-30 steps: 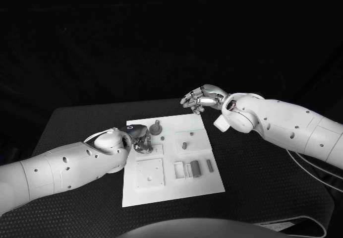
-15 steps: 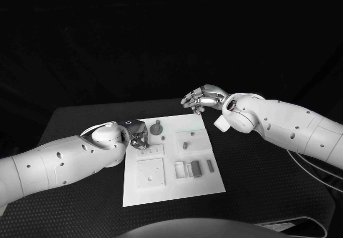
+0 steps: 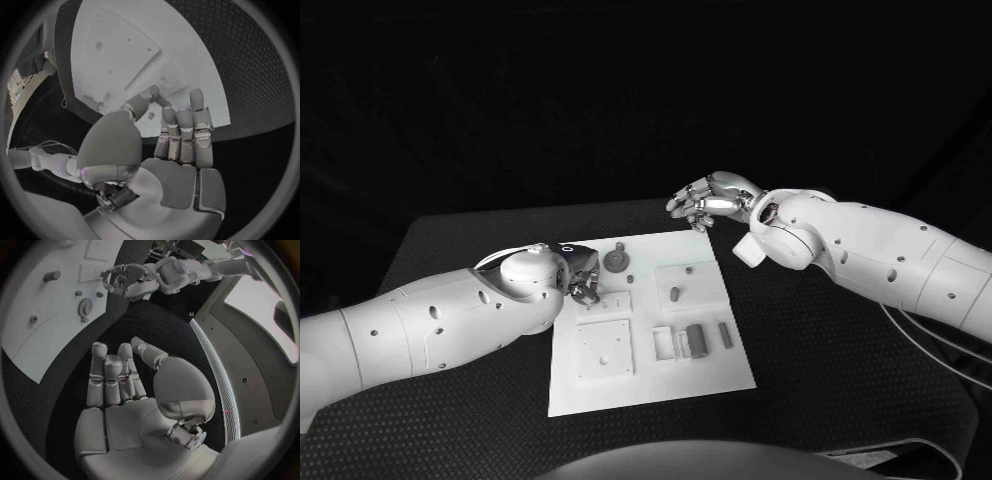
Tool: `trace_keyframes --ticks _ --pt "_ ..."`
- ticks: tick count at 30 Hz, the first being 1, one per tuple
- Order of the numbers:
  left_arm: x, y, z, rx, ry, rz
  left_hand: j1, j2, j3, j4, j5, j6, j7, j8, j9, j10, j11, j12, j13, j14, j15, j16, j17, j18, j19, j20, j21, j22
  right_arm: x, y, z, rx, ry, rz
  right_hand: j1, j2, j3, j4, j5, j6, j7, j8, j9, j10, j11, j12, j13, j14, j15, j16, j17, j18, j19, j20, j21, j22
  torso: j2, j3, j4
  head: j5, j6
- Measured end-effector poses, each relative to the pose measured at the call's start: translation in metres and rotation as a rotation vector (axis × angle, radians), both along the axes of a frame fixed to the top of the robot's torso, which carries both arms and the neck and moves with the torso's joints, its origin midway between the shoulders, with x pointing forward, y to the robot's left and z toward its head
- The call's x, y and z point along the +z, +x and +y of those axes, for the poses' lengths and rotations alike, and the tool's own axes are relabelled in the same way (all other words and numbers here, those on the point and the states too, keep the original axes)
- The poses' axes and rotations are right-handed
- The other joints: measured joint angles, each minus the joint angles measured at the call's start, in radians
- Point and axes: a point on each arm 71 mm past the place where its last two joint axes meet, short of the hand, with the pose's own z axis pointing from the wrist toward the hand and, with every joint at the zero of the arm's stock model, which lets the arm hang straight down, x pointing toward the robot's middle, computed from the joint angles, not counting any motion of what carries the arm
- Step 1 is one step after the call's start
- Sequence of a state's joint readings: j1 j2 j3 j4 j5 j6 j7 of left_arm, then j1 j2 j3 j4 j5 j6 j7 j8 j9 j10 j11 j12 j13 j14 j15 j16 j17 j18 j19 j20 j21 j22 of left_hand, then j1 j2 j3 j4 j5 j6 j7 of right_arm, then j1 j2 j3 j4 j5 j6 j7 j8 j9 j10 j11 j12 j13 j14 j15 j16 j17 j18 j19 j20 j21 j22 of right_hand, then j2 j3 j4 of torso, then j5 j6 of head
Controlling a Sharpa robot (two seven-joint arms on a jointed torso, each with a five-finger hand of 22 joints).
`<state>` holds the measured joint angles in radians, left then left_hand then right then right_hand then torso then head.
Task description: Assemble the parts on the task board
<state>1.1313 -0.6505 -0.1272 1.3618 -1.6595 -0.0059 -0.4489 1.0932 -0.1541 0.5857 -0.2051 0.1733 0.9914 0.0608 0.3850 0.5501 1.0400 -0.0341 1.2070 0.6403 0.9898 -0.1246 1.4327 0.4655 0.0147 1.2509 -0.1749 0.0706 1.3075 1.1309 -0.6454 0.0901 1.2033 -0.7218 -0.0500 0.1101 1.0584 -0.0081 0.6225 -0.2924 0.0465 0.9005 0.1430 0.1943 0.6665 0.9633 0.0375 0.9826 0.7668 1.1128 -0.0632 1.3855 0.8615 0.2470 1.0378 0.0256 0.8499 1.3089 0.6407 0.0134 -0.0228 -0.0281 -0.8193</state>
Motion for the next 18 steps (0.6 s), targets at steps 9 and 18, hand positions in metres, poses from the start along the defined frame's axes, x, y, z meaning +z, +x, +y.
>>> trace_keyframes --ticks 9,18 --pt "0.0 0.0 -0.009 -0.01 0.019 -0.006 0.0 0.0 -0.001 -0.001 0.0 0.0 0.0 -0.003 0.0 0.0 0.0 0.0 0.0 0.0 0.001 0.0 0.0 0.0 0.0 0.0 0.0 -0.001 -0.001 0.0 0.001 0.001 0.0 0.002 0.0 0.0 0.0 0.0 0.0 -0.001 -0.002 0.0 0.0 0.0 0.0 0.0 -0.001 0.0 0.0 0.0 0.0 0.0 0.0 0.0 0.0 0.0 0.0 0.0002 -0.0001 0.001 0.001" --pt "-0.001 0.002 -0.016 -0.015 0.028 -0.008 -0.007 0.001 -0.004 0.001 0.0 0.0 0.0 0.001 0.0 0.0 0.0 0.0 0.001 -0.001 0.002 0.0 0.0 0.0 0.0 0.0 0.0 -0.001 -0.003 -0.001 0.002 0.001 -0.001 0.006 0.0 0.0 0.0 0.0 0.0 -0.001 -0.002 0.0 0.0 0.0 0.0 0.0 -0.001 -0.001 0.001 0.0 0.0 -0.001 0.0 0.0 0.0 0.0 0.0 -0.0006 -0.0001 0.0 -0.001"
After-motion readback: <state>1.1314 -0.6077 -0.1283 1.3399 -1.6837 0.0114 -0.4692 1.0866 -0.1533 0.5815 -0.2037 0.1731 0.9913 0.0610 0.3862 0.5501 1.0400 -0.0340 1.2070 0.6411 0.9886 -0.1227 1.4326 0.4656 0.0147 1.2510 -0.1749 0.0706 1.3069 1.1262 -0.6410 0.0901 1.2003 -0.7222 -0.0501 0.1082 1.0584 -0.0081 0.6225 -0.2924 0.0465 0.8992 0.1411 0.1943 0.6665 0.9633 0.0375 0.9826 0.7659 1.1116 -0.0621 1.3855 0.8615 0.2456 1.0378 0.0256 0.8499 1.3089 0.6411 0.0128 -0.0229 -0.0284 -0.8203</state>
